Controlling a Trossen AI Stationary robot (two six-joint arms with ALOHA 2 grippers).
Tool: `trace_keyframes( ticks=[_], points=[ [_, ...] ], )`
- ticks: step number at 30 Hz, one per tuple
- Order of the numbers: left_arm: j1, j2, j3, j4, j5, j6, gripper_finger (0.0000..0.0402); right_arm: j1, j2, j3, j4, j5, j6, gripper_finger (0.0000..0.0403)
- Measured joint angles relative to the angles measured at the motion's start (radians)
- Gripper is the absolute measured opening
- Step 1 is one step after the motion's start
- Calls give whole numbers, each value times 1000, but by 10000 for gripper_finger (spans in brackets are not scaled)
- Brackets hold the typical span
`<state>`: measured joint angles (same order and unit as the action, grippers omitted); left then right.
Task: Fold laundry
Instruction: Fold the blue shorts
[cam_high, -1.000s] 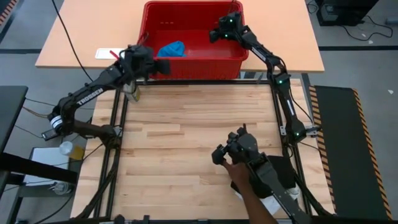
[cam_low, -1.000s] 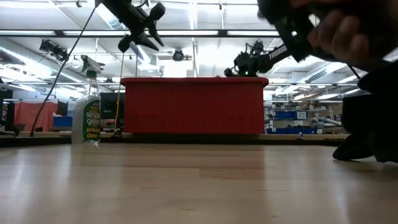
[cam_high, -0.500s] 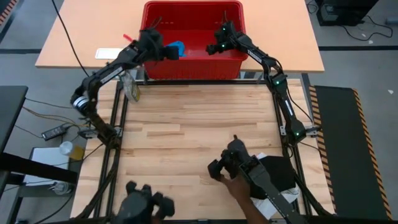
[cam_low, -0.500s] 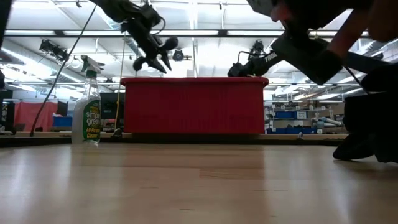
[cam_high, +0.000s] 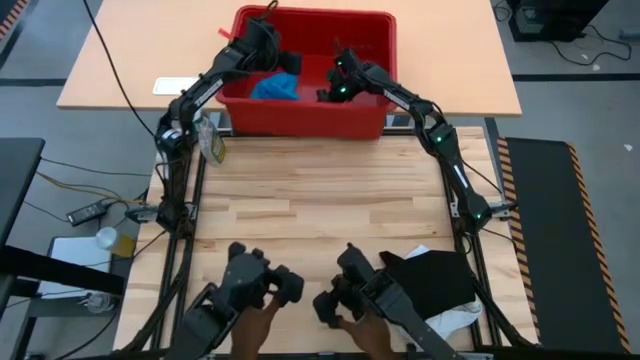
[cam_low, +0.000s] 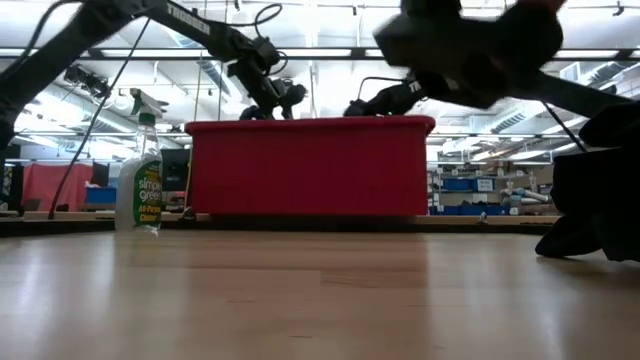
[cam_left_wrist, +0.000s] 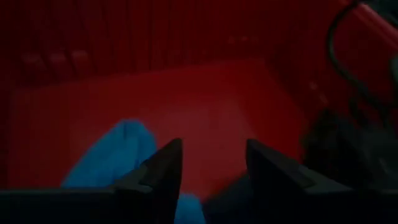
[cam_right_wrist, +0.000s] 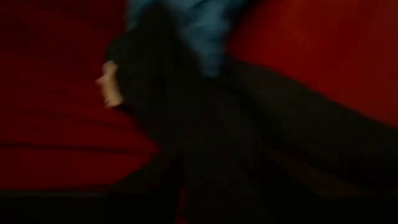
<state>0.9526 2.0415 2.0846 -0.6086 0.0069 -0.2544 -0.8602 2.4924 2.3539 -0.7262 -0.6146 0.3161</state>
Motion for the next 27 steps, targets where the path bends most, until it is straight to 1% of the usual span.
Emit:
trace_keyframes(
  ticks=[2,4,6,9,10,11,13,14,16,18,20,23,27],
  points=[
    [1,22,37,3,18,33,184,21,-4,0,-8,-37,-5,199],
    [0,31,62,19,18,50,184,38,-11,0,-12,-45,-5,199],
    [3,43,80,40,18,47,181,44,-17,1,-10,-35,-10,197],
    [24,73,93,44,18,-10,173,44,-26,1,17,-3,-17,197],
    [34,86,95,42,34,-19,170,43,-26,2,34,-4,-15,197],
    [42,96,96,26,62,-27,168,41,-26,2,48,-10,-6,197],
    [45,109,96,-55,84,-21,163,33,-26,2,77,-25,13,197],
    [39,112,96,-122,77,-4,162,30,-26,2,98,-31,18,197],
    [28,123,96,-247,15,61,161,20,-34,2,137,-36,13,197],
    [18,147,96,-336,-72,123,163,14,-52,2,181,10,-4,197],
    [20,171,95,-372,-139,143,170,9,-78,2,213,53,-10,197],
    [34,197,96,-359,-142,149,189,4,-113,2,265,73,-16,197],
    [45,249,96,-346,-62,173,207,4,-153,2,308,73,-21,197]
  ],
)
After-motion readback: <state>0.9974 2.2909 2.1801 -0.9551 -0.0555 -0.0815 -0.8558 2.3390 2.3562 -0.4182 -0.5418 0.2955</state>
